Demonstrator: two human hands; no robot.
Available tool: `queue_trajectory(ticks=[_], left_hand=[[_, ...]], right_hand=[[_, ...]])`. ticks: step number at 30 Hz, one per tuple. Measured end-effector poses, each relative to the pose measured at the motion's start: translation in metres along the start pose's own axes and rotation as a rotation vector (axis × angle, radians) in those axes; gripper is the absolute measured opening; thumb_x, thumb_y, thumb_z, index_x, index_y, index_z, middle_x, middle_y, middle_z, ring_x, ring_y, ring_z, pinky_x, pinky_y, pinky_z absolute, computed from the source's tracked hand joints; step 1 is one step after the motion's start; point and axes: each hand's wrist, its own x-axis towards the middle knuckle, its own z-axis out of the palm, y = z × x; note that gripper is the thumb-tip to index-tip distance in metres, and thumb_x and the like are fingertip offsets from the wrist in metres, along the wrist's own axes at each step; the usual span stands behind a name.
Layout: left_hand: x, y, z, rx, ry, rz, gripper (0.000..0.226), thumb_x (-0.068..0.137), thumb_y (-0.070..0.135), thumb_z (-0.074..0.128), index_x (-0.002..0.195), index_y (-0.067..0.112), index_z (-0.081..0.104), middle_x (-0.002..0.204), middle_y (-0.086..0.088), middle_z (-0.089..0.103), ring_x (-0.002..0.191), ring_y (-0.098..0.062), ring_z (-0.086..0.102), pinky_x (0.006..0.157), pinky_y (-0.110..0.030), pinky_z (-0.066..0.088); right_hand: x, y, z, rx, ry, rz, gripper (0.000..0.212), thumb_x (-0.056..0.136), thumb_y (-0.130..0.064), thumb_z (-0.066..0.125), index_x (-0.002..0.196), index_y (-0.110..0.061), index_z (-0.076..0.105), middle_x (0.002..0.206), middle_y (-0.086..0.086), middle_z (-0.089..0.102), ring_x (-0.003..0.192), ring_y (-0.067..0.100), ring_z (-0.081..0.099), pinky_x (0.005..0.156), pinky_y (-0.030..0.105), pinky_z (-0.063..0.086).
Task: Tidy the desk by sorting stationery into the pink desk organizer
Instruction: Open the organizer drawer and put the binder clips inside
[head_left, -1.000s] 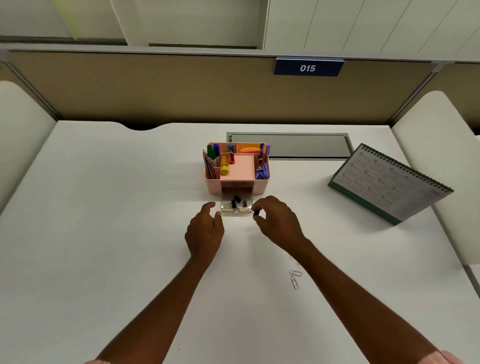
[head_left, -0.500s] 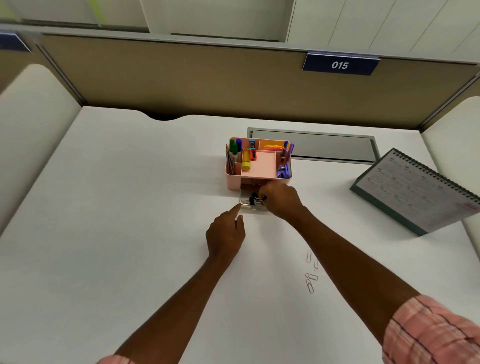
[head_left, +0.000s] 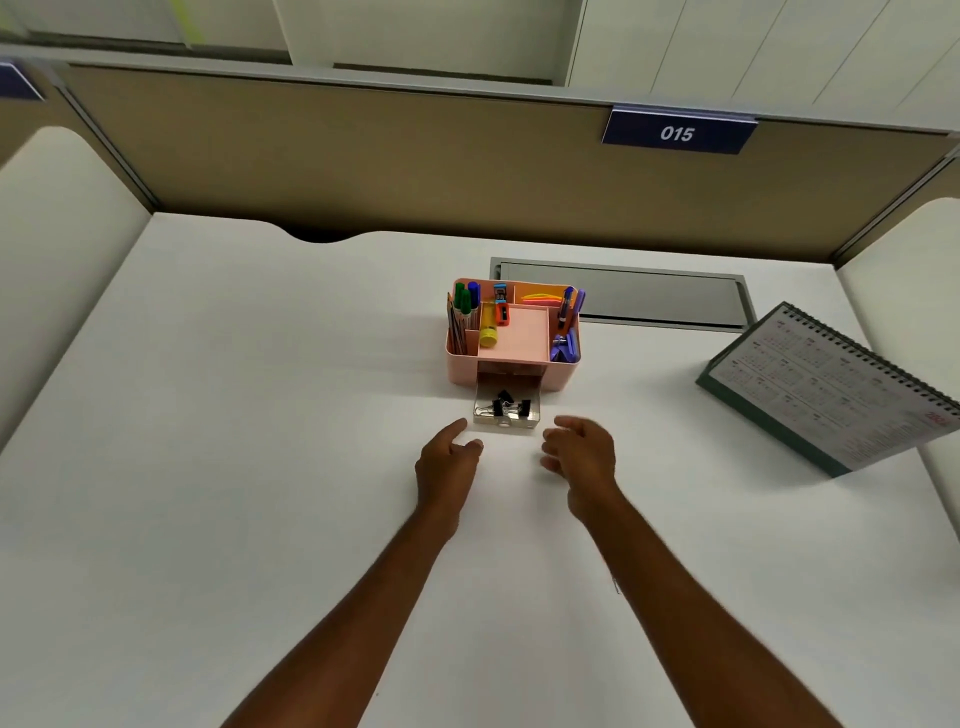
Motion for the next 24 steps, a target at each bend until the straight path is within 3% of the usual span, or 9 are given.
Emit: queue_trajectory(ticks=[3, 8, 12, 19, 24], left_hand=[[0.0, 0.006, 0.004, -0.205, -0.036, -0.115, 0.041, 0.088, 0.015, 0.065, 0.127, 0.029, 0.068, 0.094, -0.001, 0.075, 0.053, -0.017, 0.057, 0.052, -0.026, 0.04], [0.002, 0.017, 0.009, -0.348, -0.042, -0.18, 0.028, 0.087, 0.015, 0.067, 0.114, 0.02, 0.074, 0.111, -0.002, 0.076, 0.052, -0.018, 0.062, 0.047, -0.024, 0.036], [0.006, 0.028, 0.01, -0.398, -0.051, -0.217, 0.017, 0.087, 0.016, 0.066, 0.103, 0.017, 0.074, 0.11, -0.005, 0.077, 0.049, -0.017, 0.058, 0.048, -0.024, 0.033], [0.018, 0.043, 0.014, -0.463, -0.104, -0.262, 0.033, 0.096, 0.024, 0.056, 0.125, 0.011, 0.064, 0.122, -0.005, 0.073, 0.061, -0.019, 0.066, 0.044, -0.02, 0.037], [0.024, 0.053, 0.013, -0.535, -0.154, -0.281, 0.04, 0.094, 0.025, 0.051, 0.13, 0.01, 0.061, 0.127, -0.007, 0.071, 0.063, -0.018, 0.067, 0.045, -0.02, 0.038]], right_hand=[[-0.009, 0.006, 0.003, 0.397, -0.068, 0.291, 0.008, 0.093, 0.005, 0.057, 0.096, 0.0, 0.063, 0.084, 0.016, 0.063, 0.072, 0.027, 0.062, 0.065, 0.032, 0.057], [-0.009, 0.001, 0.013, 0.524, -0.122, 0.345, 0.014, 0.096, 0.007, 0.056, 0.108, 0.004, 0.063, 0.105, 0.021, 0.071, 0.104, 0.036, 0.071, 0.088, 0.04, 0.06], [-0.008, -0.006, 0.024, 0.573, -0.125, 0.344, 0.034, 0.095, 0.012, 0.053, 0.128, 0.005, 0.058, 0.111, 0.02, 0.069, 0.111, 0.037, 0.068, 0.099, 0.043, 0.056], [-0.002, -0.025, 0.035, 0.55, -0.113, 0.342, 0.048, 0.095, 0.008, 0.059, 0.142, -0.001, 0.052, 0.136, 0.017, 0.063, 0.12, 0.034, 0.065, 0.106, 0.044, 0.052], [0.005, -0.03, 0.04, 0.548, -0.101, 0.342, 0.048, 0.096, 0.006, 0.059, 0.142, -0.002, 0.052, 0.125, 0.015, 0.067, 0.114, 0.033, 0.067, 0.102, 0.044, 0.055]])
